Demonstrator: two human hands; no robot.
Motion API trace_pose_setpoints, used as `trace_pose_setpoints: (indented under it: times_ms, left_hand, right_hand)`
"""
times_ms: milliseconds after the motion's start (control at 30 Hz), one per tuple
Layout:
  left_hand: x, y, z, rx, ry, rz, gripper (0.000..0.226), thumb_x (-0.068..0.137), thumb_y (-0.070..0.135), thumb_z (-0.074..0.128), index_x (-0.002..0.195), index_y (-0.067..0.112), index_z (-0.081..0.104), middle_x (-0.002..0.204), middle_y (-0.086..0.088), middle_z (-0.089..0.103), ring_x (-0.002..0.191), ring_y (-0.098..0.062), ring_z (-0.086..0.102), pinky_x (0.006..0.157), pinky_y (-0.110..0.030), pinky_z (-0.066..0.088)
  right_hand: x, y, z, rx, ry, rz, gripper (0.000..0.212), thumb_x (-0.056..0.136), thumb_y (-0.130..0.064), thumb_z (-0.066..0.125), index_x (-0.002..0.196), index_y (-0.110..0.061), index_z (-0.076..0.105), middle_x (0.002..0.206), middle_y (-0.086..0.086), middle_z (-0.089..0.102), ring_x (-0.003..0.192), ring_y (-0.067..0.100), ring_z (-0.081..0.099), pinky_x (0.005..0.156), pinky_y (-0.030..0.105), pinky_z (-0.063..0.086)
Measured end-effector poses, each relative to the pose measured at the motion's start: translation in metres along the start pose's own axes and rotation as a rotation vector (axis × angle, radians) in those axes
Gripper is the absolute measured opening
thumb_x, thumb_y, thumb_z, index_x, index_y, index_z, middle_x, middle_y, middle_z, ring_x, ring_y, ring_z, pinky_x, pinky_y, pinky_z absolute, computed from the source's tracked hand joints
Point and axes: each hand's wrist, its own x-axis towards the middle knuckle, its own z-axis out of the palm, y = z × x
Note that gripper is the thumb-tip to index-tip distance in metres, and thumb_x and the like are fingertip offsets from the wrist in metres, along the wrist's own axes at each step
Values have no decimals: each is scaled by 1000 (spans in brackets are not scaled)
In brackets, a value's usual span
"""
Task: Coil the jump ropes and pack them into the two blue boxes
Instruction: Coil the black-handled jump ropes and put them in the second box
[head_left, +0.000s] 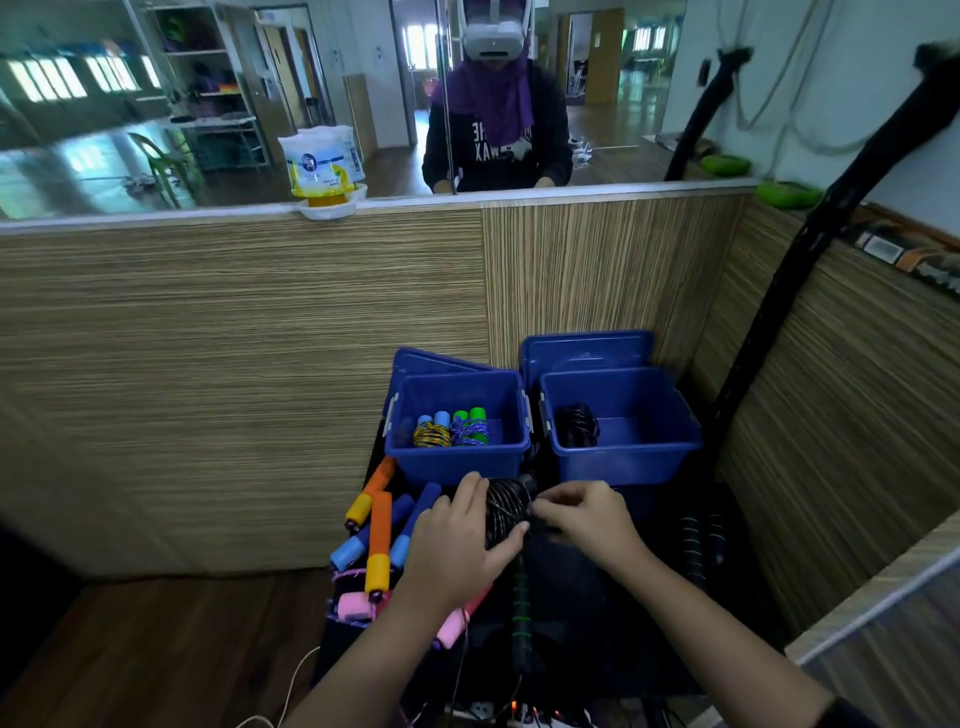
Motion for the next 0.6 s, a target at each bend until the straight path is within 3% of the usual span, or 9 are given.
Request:
trace_pose_setpoints:
  times_ms: [100, 200, 267, 333, 500, 600]
  left_hand:
    - [-1, -1, 0, 6, -3, 45, 69, 84, 63, 45, 114, 4, 66, 117, -6, 65, 73, -22, 66, 54, -31, 54]
    - [0, -3, -2, -22, 5, 39, 68, 84, 62, 47, 114, 5, 66, 118, -6, 64, 73, -22, 66, 55, -31, 55]
    - [1, -3, -4, -64, 26, 19, 65, 84, 61, 50, 114, 5, 66, 118, -5, 64, 70, -21, 65, 56, -31, 54]
    - [1, -2, -7, -119, 38, -12, 64, 84, 60, 51, 116, 6, 65, 121, -3, 63, 74, -20, 65, 61, -30, 55]
    - [3, -1, -16, -242, 66, -48, 61, 84, 57, 54, 119, 10, 64, 126, -1, 61, 86, -18, 67, 72, -28, 55]
    - [1, -1, -21, -332, 103, -67, 61, 84, 58, 56, 121, 11, 63, 127, 0, 60, 101, -15, 65, 81, -29, 55]
  right_hand:
    - [1, 2, 0, -142, -13, -101, 24, 72, -39, 79, 77, -16, 75, 62, -6, 68, 57, -4, 60, 56, 11, 45]
    - [1, 6, 3, -210, 6, -238, 19, 83, -28, 70, 80, -10, 76, 68, 2, 71, 65, 5, 63, 62, 21, 46]
    - [2, 8, 3, -167, 67, -267, 14, 86, -20, 67, 84, -9, 76, 74, 3, 72, 71, 12, 65, 66, 18, 46]
    - [4, 9, 4, -101, 138, -246, 11, 85, -16, 68, 85, -9, 76, 75, 0, 72, 73, 12, 66, 67, 15, 46]
    - [10, 6, 6, 120, 170, -205, 22, 87, -11, 65, 70, -25, 69, 66, -9, 68, 68, 8, 64, 73, 30, 52]
    - [15, 0, 2, 309, 94, -181, 21, 90, -6, 59, 72, -14, 67, 61, -1, 63, 63, 13, 58, 65, 30, 52]
